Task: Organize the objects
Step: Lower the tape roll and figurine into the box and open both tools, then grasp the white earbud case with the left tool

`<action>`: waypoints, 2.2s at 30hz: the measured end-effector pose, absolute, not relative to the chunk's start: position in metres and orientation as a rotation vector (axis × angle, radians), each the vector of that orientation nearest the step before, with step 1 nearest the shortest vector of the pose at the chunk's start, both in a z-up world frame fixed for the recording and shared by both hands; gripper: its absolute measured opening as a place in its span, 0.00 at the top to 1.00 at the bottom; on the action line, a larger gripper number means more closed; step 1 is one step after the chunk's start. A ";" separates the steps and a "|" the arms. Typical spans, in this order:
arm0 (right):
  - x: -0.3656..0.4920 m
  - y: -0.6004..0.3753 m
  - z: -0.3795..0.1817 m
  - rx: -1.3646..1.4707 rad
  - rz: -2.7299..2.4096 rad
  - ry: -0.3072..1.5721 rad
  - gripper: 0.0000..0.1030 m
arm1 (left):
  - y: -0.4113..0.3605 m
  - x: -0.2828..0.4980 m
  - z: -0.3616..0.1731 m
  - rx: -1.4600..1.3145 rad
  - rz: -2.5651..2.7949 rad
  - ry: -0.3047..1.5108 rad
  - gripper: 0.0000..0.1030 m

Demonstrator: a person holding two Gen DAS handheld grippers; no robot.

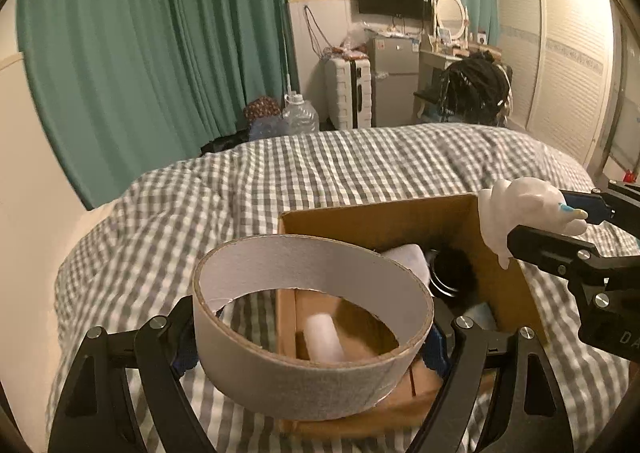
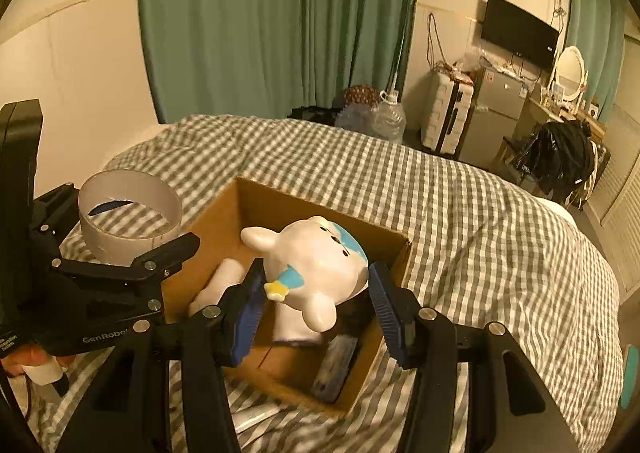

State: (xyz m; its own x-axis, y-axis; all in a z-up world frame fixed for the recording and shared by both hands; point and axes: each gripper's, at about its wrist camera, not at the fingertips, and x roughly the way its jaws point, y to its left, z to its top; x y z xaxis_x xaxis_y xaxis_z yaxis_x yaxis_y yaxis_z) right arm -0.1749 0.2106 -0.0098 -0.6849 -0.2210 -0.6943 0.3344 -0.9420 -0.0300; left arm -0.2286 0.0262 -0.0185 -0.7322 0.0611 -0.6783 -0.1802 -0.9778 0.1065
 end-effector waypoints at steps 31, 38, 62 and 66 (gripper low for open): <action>-0.168 0.243 0.006 1.020 -2.643 0.075 0.29 | 0.038 -0.201 -0.007 -1.074 2.812 0.326 0.02; -0.121 0.249 0.025 0.976 -2.640 0.101 0.27 | 0.030 -0.160 -0.003 -1.097 2.839 0.316 0.02; -0.004 0.229 -0.102 1.223 -2.522 0.208 0.27 | 0.013 0.023 -0.105 -1.323 2.779 0.266 0.03; -0.001 0.230 -0.097 1.204 -2.548 0.187 0.27 | 0.026 0.039 -0.117 -1.342 2.696 0.311 0.03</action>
